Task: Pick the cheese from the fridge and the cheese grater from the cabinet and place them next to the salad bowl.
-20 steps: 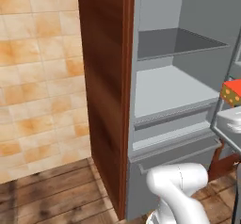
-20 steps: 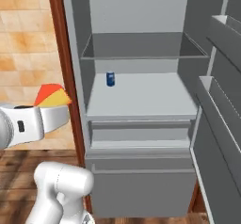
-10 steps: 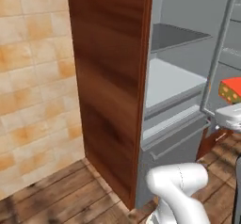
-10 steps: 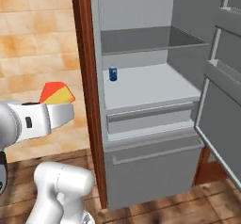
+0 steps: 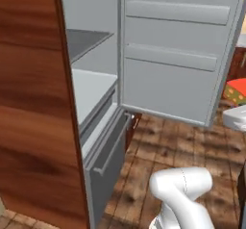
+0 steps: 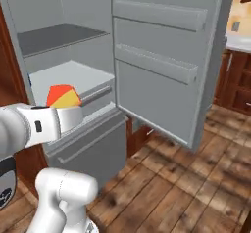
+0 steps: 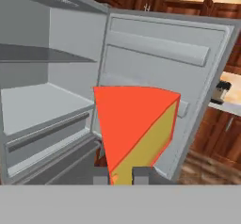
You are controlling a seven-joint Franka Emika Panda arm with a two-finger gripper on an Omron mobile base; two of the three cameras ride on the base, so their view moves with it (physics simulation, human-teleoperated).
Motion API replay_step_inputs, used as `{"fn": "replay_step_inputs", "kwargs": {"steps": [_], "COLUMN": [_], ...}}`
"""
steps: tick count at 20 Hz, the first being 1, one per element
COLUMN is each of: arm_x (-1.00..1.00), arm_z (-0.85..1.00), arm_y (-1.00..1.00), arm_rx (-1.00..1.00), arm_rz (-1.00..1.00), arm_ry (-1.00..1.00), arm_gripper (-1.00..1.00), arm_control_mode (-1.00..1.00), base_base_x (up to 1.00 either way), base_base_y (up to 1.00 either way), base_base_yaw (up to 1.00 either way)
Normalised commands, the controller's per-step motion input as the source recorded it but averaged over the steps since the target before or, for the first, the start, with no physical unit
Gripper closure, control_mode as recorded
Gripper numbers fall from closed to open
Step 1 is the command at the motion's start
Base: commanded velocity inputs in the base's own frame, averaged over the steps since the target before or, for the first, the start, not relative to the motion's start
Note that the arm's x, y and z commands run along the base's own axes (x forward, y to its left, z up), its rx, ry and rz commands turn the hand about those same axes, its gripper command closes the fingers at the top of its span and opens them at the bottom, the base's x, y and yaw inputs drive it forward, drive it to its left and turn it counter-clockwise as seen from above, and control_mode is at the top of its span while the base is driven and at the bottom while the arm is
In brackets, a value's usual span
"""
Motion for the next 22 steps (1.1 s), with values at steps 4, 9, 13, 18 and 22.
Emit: {"fn": "replay_step_inputs", "kwargs": {"steps": [4, 9, 13, 18, 22], "arm_x": [0.0, 0.0, 0.0, 0.0, 0.0], "arm_z": [0.0, 0.0, 0.0, 0.0, 0.0], "arm_y": [0.0, 0.0, 0.0, 0.0, 0.0], "arm_rx": [0.0, 0.0, 0.0, 0.0, 0.0], "arm_rz": [0.0, 0.0, 0.0, 0.0, 0.0], "arm_ry": [0.0, 0.0, 0.0, 0.0, 0.0], "arm_gripper": [1.0, 1.0, 1.0, 1.0, 1.0], "arm_control_mode": [1.0, 1.0, 1.0, 1.0, 1.0], "base_base_x": [-0.35, -0.07, 0.17, 0.07, 0.0], "base_base_y": [0.19, 0.16, 0.31, 0.07, 0.0], "base_base_yaw": [-0.91, -0.89, -0.82, -0.81, -0.9]}}
